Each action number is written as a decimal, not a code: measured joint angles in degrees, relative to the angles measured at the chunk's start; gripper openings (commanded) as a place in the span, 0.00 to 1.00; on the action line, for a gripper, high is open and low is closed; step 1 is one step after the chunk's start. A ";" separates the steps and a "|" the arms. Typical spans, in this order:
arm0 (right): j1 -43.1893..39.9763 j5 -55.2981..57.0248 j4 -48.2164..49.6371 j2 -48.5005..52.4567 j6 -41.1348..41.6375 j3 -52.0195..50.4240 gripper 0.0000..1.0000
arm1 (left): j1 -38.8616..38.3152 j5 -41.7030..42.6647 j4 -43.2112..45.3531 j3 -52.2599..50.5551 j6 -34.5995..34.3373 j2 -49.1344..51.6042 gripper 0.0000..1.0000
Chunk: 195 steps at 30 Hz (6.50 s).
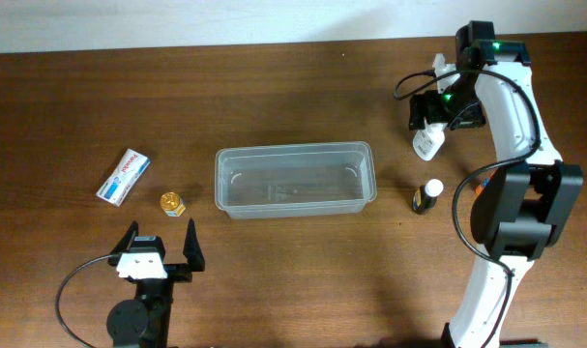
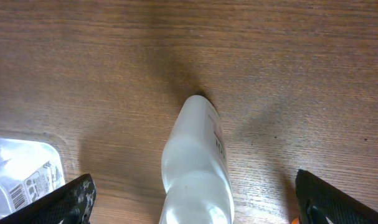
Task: Pack container
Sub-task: 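Reach the right gripper to the white spray bottle and grasp it, then carry the spray bottle with the right gripper into the container, then release the spray bottle in the container's right end and lift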
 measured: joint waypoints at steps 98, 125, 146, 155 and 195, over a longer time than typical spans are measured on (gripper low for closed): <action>27.69 -3.21 -25.18 -5.97 18.53 10.56 0.22 | 0.00 0.00 0.00 0.00 0.00 0.00 1.00; 28.52 6.97 -4.52 -8.87 29.09 -8.90 0.21 | 0.00 0.00 0.00 0.00 0.00 0.00 0.99; 31.10 11.04 3.28 -8.87 34.84 -16.00 0.21 | 0.00 0.00 0.00 0.00 0.00 0.00 0.99; 31.10 11.21 5.49 -8.87 34.97 -18.40 0.22 | 0.00 0.00 0.00 0.00 0.00 0.00 0.99; 29.09 11.58 -7.89 -17.55 32.76 -4.42 0.53 | 0.00 0.00 0.00 0.00 -0.02 0.00 0.99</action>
